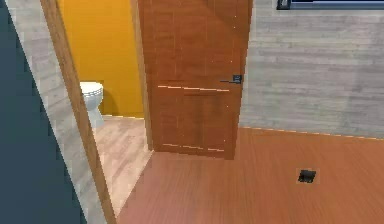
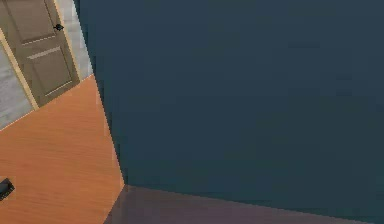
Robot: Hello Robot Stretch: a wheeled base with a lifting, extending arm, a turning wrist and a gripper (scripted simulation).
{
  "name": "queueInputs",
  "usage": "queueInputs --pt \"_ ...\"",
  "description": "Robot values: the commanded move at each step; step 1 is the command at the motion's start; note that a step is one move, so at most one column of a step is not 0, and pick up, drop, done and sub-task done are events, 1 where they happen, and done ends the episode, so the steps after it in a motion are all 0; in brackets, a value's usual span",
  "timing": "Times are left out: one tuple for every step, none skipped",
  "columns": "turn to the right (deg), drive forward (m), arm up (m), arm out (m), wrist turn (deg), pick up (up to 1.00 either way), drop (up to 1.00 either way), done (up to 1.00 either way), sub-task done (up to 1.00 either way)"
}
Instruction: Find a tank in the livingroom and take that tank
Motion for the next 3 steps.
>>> queueInputs --pt "-3.0 0.00 0.00 0.00 0.0 0.00 0.00 0.00 0.00" --pt "0.0 1.00 0.00 0.00 0.0 0.00 0.00 0.00 0.00" --pt "0.0 0.05 0.00 0.00 0.0 0.00 0.00 0.00 0.00"
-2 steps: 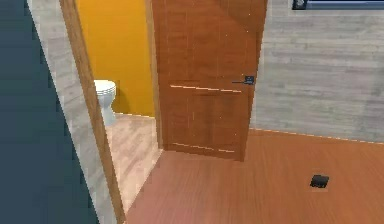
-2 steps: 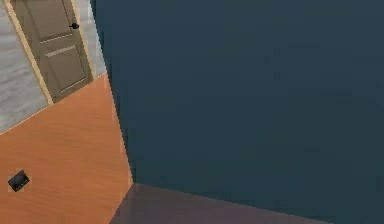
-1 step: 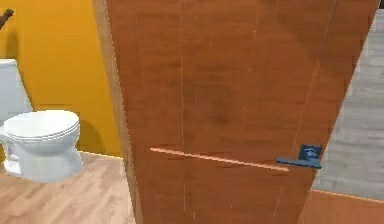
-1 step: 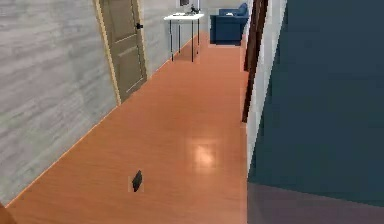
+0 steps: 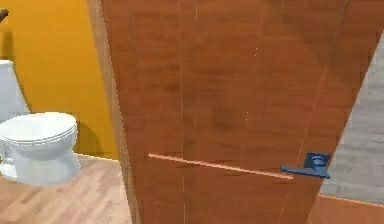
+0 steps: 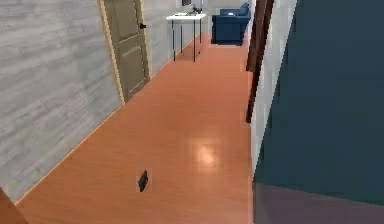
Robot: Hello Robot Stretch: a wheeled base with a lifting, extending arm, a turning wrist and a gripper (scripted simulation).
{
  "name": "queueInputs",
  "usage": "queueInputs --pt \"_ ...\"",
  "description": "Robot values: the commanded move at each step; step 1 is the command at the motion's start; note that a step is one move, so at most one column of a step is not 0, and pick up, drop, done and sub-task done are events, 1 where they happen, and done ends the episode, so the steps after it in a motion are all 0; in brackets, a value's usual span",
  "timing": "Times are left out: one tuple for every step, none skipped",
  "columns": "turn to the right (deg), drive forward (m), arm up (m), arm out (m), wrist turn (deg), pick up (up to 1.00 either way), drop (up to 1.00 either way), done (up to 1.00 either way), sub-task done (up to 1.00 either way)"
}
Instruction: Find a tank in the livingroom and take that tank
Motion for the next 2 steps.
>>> queueInputs --pt "-45.0 0.00 0.00 0.00 0.0 0.00 0.00 0.00 0.00" --pt "-6.0 0.00 0.00 0.00 0.0 0.00 0.00 0.00 0.00"
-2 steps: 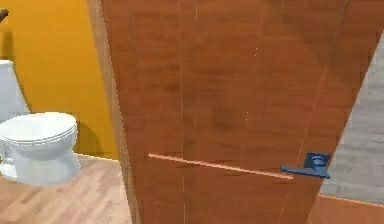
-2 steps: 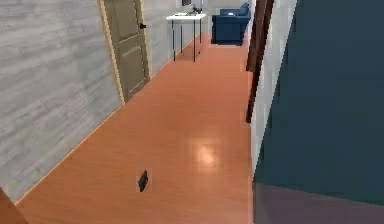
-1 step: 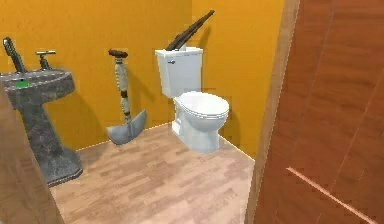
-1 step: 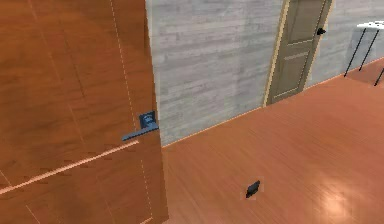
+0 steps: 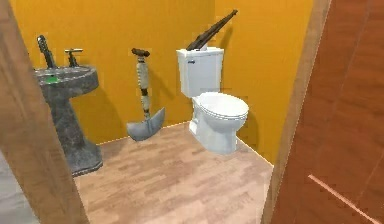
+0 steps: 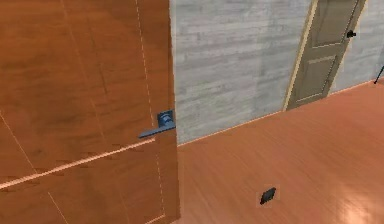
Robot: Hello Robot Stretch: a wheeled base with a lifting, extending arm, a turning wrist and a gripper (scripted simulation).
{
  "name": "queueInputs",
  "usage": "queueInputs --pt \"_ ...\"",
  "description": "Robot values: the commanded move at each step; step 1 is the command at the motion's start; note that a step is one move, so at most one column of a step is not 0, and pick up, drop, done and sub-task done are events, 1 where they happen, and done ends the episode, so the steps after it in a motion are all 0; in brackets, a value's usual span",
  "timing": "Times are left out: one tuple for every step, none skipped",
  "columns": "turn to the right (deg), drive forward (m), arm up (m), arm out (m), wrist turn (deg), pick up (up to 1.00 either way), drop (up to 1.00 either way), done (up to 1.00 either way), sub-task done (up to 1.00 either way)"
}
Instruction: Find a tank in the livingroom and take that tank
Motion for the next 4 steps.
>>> queueInputs --pt "-3.0 0.00 0.00 0.00 0.0 0.00 0.00 0.00 0.00" --pt "0.0 0.80 0.00 0.00 0.0 0.00 0.00 0.00 0.00" --pt "-45.0 0.00 0.00 0.00 0.0 0.00 0.00 0.00 0.00" --pt "-36.0 0.00 0.00 0.00 0.0 0.00 0.00 0.00 0.00"
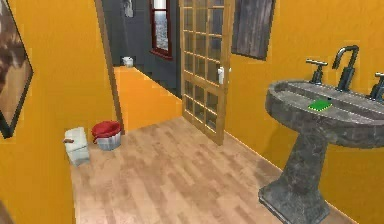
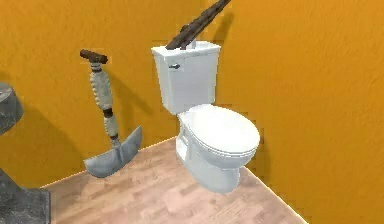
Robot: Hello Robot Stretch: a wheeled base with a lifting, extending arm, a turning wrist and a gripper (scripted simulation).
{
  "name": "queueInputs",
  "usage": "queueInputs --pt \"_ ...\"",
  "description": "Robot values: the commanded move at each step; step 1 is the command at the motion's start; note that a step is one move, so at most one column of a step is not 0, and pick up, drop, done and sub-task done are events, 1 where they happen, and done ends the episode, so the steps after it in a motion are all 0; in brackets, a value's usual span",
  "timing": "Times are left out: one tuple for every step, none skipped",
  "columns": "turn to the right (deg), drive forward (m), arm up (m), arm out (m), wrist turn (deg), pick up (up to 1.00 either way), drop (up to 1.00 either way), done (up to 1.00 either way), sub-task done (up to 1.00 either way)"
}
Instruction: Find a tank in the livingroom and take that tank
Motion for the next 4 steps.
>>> queueInputs --pt "0.0 0.30 0.00 0.00 0.0 0.00 0.00 0.00 0.00" --pt "-9.0 0.00 0.00 0.00 0.0 0.00 0.00 0.00 0.00" --pt "0.0 1.00 0.00 0.00 0.0 0.00 0.00 0.00 0.00" --pt "-3.0 0.00 0.00 0.00 0.0 0.00 0.00 0.00 0.00"
